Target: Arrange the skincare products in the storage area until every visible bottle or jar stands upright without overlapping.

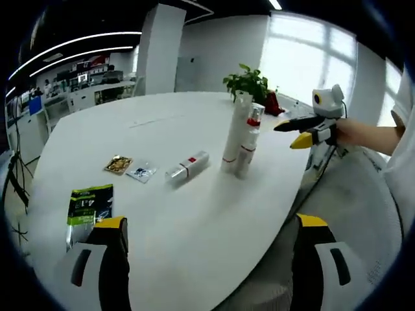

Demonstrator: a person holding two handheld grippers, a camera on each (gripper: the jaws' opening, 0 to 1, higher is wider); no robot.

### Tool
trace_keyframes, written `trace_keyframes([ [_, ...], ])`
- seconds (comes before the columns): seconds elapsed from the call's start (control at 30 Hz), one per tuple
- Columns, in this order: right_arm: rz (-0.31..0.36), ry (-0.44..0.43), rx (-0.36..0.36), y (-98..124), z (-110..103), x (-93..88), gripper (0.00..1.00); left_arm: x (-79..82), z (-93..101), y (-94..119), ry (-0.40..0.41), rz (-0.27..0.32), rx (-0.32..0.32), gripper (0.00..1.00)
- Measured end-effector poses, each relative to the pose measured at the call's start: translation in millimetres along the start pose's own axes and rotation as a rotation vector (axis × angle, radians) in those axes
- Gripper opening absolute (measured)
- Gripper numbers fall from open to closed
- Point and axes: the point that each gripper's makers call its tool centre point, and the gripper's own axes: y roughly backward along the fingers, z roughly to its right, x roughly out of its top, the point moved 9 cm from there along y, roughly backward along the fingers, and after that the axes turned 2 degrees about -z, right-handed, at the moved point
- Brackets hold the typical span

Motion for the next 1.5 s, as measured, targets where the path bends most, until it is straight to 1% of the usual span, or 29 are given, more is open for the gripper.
trace_keyframes([
  [0.1,0.017,-0.027,-0.021,5.5,-6.7,1.3,0.79,0.4,2.4,9.7,0.022,0.013,0.008,0.99],
  [0.2,0.008,-0.04,-0.034,9.5,-11.4,0.1,0.83,0.1,3.1,16.3,0.039,0.02,0.014,0.99],
  [0.23,0.003,-0.051,-0.032,10.5,-12.1,-0.6,0.85,-0.2,3.2,18.2,0.043,0.021,0.015,0.99],
  [0.27,-0.002,-0.08,-0.02,12.8,-16.3,-1.0,0.87,-0.7,3.6,20.5,0.056,0.028,0.018,0.99],
  [0.33,-0.005,-0.109,-0.015,15.0,-20.6,-2.6,0.94,-0.9,5.2,22.6,0.065,0.054,0.024,0.99],
  [0.37,-0.003,-0.093,-0.014,15.4,-21.7,-3.2,0.95,-1.2,4.4,22.9,0.052,0.07,0.028,0.99],
  [0.4,-0.004,-0.087,-0.013,16.5,-24.6,-3.6,0.95,1.2,2.5,23.0,0.01,0.105,0.057,0.99],
  [0.47,-0.005,-0.087,-0.019,17.4,-26.2,-4.1,0.96,3.1,2.8,23.3,-0.021,0.117,0.065,0.99],
  [0.5,-0.003,-0.089,-0.02,17.3,-26.1,-4.2,0.97,8.0,-0.8,23.8,-0.023,0.175,0.087,0.99],
  [0.53,-0.002,-0.091,-0.023,17.8,-26.2,-3.8,0.97,11.8,-1.0,25.1,-0.021,0.219,0.086,0.99],
  [0.57,-0.002,-0.09,-0.026,18.0,-26.2,-4.3,0.97,15.6,-2.8,26.9,-0.003,0.283,0.083,0.98],
  [0.6,-0.011,-0.086,-0.034,17.9,-24.4,-4.9,0.96,15.5,-4.4,27.8,0.012,0.293,0.095,0.98],
  [0.63,-0.022,-0.083,-0.043,18.1,-23.8,-6.0,0.96,12.8,-3.4,29.8,0.014,0.273,0.109,0.98],
  [0.7,-0.027,-0.082,-0.043,17.4,-23.5,-6.4,0.96,11.8,-6.4,28.2,0.014,0.266,0.123,0.98],
  [0.73,-0.027,-0.082,-0.045,17.5,-24.1,-6.0,0.95,11.9,-7.0,28.2,0.019,0.268,0.125,0.99],
  [0.77,-0.032,-0.074,-0.049,17.2,-24.7,-5.9,0.95,13.4,-7.7,28.5,0.031,0.288,0.134,0.99],
  [0.83,-0.052,-0.053,-0.059,16.8,-23.1,-7.4,0.95,11.3,-8.0,26.2,0.044,0.273,0.125,0.99],
  [0.87,-0.066,-0.045,-0.059,15.8,-23.9,-8.4,0.95,7.7,-6.4,23.6,0.063,0.246,0.105,0.99],
  [0.93,-0.07,-0.043,-0.049,14.6,-24.4,-8.2,0.95,11.3,-1.5,25.0,0.054,0.244,0.099,0.99],
  [1.0,-0.076,-0.042,-0.049,13.8,-24.1,-8.5,0.95,11.9,-1.3,23.9,0.036,0.239,0.095,0.99],
  [1.03,-0.082,-0.043,-0.05,13.4,-23.8,-9.1,0.95,10.6,-1.1,22.8,0.04,0.225,0.084,0.99],
  [1.13,-0.09,-0.045,-0.047,12.1,-23.3,-10.2,0.95,10.2,-0.8,22.8,0.042,0.221,0.088,0.99],
  [1.2,-0.098,-0.041,-0.046,11.5,-23.9,-11.0,0.95,10.1,1.2,22.2,0.059,0.217,0.082,0.99],
  [1.33,-0.115,-0.037,-0.044,10.8,-25.2,-12.6,0.95,7.5,0.6,19.0,0.072,0.186,0.074,0.99],
  [1.5,-0.122,-0.044,-0.044,10.4,-26.7,-13.3,0.93,6.2,1.2,17.8,0.065,0.17,0.07,0.98],
])
